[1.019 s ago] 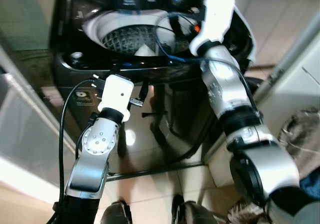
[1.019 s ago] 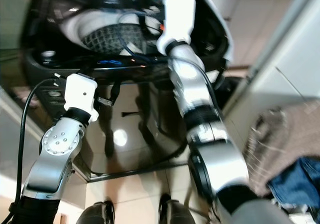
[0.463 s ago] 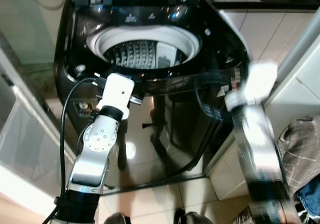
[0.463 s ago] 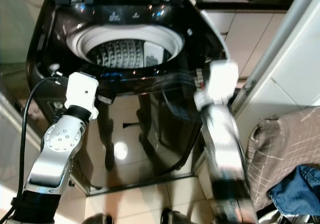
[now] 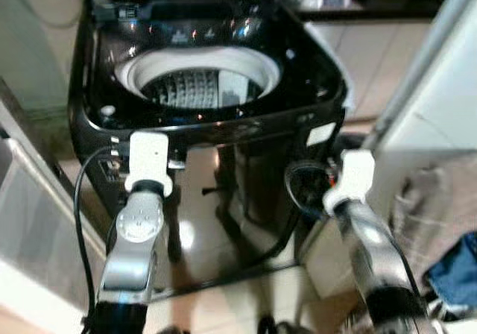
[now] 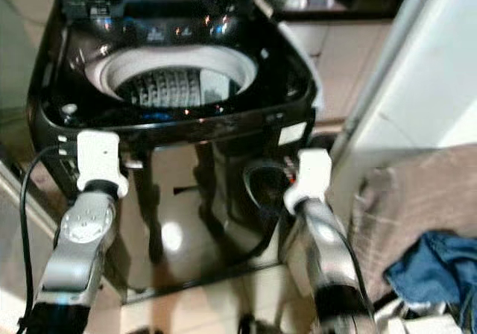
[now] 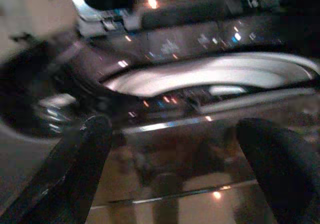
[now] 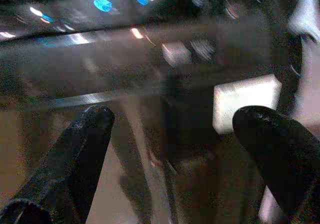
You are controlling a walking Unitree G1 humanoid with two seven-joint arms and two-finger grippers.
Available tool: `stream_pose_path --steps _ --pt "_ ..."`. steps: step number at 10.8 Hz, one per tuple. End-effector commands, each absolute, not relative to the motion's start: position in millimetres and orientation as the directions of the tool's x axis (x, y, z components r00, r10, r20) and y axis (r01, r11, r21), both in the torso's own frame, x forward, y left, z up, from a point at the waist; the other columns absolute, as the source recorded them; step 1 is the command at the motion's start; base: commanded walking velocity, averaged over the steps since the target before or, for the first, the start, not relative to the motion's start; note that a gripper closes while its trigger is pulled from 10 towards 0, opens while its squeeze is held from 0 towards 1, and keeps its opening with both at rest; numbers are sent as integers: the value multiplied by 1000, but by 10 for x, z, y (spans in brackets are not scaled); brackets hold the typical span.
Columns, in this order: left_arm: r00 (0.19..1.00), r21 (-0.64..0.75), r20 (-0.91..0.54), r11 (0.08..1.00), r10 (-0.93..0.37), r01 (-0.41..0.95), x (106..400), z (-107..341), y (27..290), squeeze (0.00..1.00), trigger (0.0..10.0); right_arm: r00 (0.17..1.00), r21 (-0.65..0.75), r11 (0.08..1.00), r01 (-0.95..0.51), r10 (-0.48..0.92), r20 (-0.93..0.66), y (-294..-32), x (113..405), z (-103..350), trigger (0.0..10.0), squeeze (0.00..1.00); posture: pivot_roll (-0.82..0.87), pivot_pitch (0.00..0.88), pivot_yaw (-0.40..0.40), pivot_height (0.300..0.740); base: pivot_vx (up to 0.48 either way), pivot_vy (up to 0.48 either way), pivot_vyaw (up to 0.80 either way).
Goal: Clothes washing
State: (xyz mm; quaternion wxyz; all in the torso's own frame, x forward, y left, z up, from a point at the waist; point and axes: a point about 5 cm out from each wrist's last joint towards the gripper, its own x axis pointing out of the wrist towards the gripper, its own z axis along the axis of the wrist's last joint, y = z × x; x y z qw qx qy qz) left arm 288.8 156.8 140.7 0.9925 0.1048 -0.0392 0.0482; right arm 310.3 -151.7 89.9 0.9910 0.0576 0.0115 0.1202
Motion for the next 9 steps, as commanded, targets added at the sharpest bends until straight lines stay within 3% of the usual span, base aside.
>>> stream_pose_path --steps 1,7,9 --pt "990 210 95 970 105 -123 2906 1429 1549 0 10000 962 106 957 -269 272 -15 -1465 3166 936 10000 0 -35 0 -35 740 -352 0 0" --pt "986 197 119 970 118 -139 2938 1452 1518 0 10000 955 51 954 -295 295 11 -1405 3352 1094 10000 0 -30 0 -54 740 -314 0 0" --pt "987 192 122 973 108 -131 2957 1459 1510 0 10000 961 37 961 -275 275 2 -1423 3347 1076 10000 0 -36 0 -50 740 0 0 0"
